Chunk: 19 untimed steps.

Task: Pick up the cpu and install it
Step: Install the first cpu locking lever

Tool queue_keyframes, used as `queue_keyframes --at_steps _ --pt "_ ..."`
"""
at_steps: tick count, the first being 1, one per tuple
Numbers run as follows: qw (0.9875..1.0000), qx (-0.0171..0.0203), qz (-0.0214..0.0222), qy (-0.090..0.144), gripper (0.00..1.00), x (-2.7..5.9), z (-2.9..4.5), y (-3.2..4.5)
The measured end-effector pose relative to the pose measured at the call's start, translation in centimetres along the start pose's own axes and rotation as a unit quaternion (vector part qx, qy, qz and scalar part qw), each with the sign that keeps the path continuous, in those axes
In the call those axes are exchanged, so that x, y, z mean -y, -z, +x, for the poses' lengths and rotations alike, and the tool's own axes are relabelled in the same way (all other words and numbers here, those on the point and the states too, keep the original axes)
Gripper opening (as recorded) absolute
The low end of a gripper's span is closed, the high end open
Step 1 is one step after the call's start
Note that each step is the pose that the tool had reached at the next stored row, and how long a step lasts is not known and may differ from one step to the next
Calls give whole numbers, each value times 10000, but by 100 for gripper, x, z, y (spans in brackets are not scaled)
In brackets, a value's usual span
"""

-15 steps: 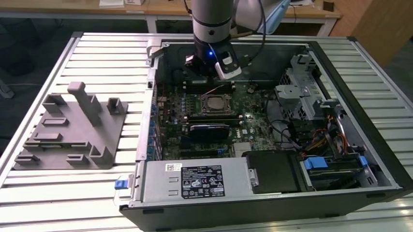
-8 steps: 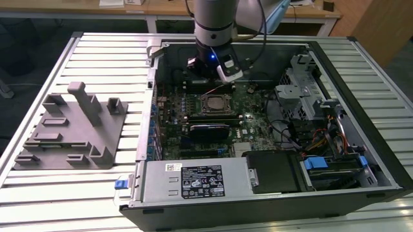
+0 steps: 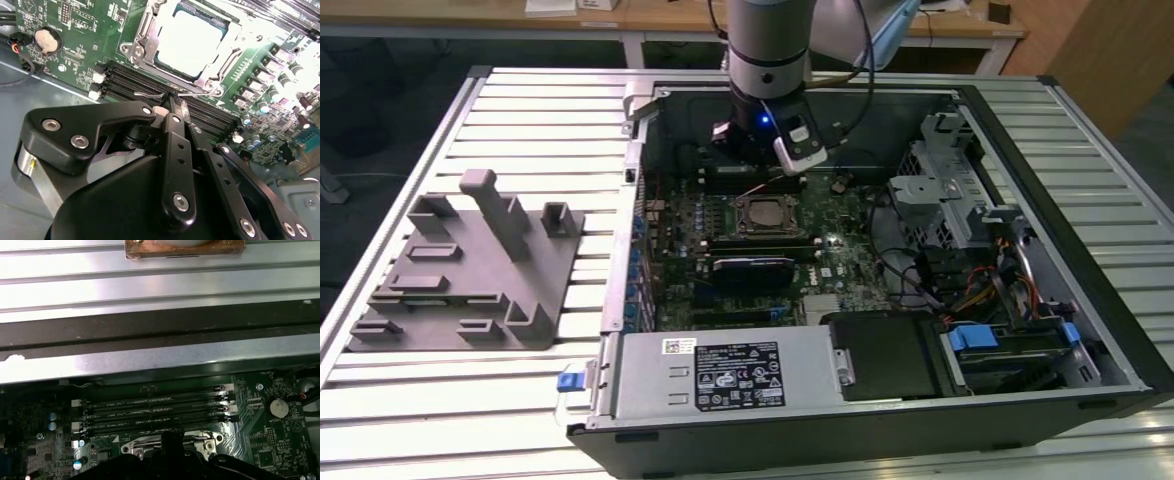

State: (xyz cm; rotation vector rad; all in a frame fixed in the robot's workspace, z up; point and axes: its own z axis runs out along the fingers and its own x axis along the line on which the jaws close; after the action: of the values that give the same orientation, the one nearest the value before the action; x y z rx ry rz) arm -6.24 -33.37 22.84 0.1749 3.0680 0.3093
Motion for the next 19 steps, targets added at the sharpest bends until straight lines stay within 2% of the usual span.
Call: queue_keyframes --at_steps 3,4,6,10,12,16,19 --pt "10000 3 19 2 11 0 0 -5" --pt "10000 18 35 5 11 1 1 -10" --pt "10000 74 51 17 11 4 1 -24" --pt "9998 166 43 35 11 10 2 -56" --pt "9998 175 33 37 11 15 3 -77" --pt "9998 172 -17 33 11 18 6 -115" --pt "9998 185 -29 36 11 18 7 -141"
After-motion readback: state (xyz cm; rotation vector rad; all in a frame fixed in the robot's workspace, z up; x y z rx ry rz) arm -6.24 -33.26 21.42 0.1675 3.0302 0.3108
